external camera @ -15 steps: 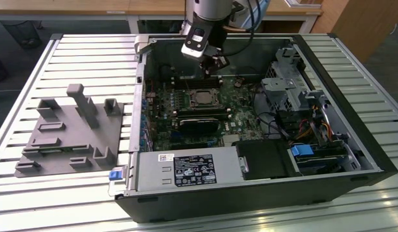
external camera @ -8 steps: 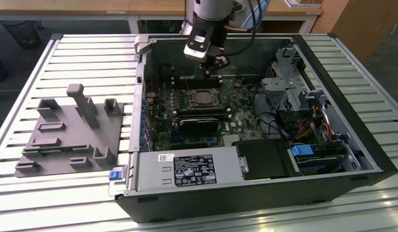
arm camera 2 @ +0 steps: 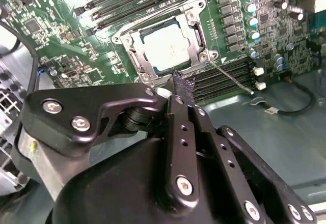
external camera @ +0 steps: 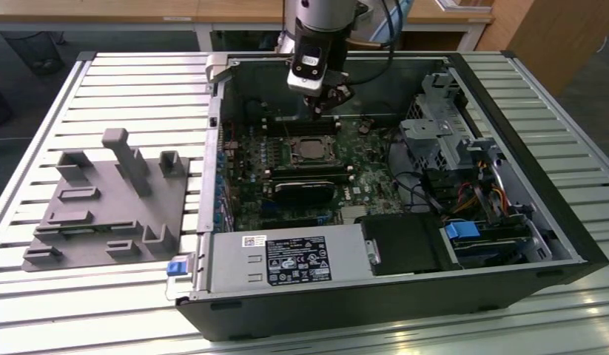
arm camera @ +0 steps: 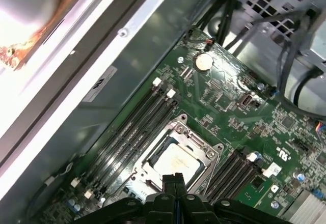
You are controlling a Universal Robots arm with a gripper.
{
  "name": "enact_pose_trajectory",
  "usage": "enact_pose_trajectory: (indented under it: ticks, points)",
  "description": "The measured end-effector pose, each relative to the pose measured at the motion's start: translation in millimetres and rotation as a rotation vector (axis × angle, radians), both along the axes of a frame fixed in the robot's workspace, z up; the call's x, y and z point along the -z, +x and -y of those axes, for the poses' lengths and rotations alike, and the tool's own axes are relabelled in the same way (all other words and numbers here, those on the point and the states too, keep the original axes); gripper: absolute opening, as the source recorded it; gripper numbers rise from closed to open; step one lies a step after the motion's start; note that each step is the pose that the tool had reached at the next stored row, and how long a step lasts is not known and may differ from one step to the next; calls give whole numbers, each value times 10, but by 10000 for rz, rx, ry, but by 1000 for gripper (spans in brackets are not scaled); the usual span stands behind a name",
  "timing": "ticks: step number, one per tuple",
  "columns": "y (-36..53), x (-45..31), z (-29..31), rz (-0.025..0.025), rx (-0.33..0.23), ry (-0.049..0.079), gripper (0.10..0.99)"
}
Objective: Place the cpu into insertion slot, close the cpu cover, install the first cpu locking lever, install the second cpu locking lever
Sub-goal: 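Install the first cpu locking lever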
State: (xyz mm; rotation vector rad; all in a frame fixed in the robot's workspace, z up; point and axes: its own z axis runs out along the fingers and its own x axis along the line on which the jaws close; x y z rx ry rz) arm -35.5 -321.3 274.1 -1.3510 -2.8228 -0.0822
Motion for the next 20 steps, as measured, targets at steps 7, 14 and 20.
enact_pose_trajectory:
  ticks: [7,14,20]
  points:
    - [0,1,0,2,-689,12,106]
    - [0,0,1,9,-1390,38,106]
    - [0,0,2,8,-2152,40,106]
